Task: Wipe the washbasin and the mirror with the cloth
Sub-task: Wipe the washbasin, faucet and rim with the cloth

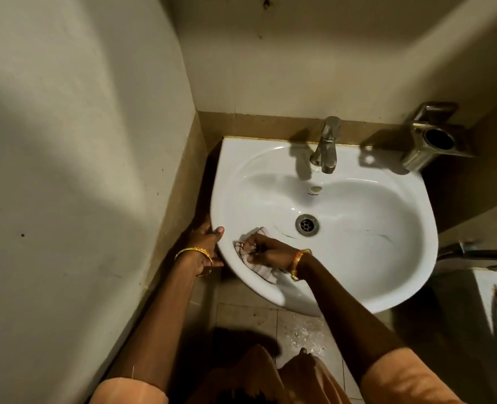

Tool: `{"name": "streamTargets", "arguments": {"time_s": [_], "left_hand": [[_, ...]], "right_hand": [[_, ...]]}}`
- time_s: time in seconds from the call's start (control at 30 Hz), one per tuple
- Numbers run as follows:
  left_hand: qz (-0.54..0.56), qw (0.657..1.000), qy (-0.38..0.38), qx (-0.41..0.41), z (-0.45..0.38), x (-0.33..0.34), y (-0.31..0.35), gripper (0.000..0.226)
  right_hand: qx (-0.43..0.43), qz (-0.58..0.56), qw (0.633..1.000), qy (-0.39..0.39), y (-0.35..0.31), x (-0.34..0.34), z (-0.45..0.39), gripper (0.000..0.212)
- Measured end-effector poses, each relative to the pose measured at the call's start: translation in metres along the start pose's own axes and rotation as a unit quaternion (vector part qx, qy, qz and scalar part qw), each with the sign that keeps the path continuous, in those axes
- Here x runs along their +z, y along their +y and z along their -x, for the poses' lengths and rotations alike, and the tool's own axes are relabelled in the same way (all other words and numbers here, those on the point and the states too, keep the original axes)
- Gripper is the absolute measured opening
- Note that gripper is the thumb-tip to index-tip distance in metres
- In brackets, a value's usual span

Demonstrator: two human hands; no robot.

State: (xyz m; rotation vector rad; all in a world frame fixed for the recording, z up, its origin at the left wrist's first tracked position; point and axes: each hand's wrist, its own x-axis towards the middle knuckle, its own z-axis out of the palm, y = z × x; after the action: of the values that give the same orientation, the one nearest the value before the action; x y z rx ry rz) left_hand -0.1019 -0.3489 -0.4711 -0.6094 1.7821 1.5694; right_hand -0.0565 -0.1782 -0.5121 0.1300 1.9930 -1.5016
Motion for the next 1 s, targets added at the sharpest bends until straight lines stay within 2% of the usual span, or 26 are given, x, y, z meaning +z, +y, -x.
{"name": "streamTargets", "arguments": {"time_s": [0.1,0.17,0.23,0.3,0.43,0.6,0.7,0.8,1.0], "left_hand": [[-0.001,1.000,0.014,0.006,-0.003,0.003,-0.002,0.048],[-0.005,1.000,0.025,0.006,-0.008,0.003,-0.004,0.048],[-0.010,0.999,0.030,0.005,-0.010,0.003,-0.006,0.049],[-0.011,1.000,0.024,0.007,-0.010,0.004,-0.006,0.050],[-0.025,1.000,0.017,0.007,-0.006,0.002,-0.006,0.050],[-0.018,0.999,0.033,0.014,-0.004,0.003,-0.005,0.050],[-0.012,0.999,0.041,0.018,-0.004,0.006,-0.006,0.048],[-0.042,0.997,0.058,0.041,-0.005,0.008,-0.007,0.048],[-0.104,0.988,0.091,0.076,-0.009,0.010,-0.007,0.048]], "right_hand": [[-0.007,0.056,0.991,0.123,-0.015,0.009,-0.032,0.023],[0.021,0.142,0.959,0.243,-0.022,0.011,-0.049,0.038],[0.045,0.244,0.919,0.307,-0.019,0.001,-0.051,0.045],[0.073,0.318,0.899,0.294,-0.003,-0.020,-0.047,0.050],[0.127,0.331,0.917,0.184,0.040,-0.047,-0.028,0.050],[0.142,0.363,0.914,0.112,0.057,-0.030,0.009,0.052],[0.178,0.302,0.931,0.102,0.044,-0.010,0.018,0.064],[0.141,0.211,0.962,0.102,0.009,0.016,0.009,0.065],[0.138,0.235,0.958,0.095,-0.008,0.038,0.032,0.049]]}}
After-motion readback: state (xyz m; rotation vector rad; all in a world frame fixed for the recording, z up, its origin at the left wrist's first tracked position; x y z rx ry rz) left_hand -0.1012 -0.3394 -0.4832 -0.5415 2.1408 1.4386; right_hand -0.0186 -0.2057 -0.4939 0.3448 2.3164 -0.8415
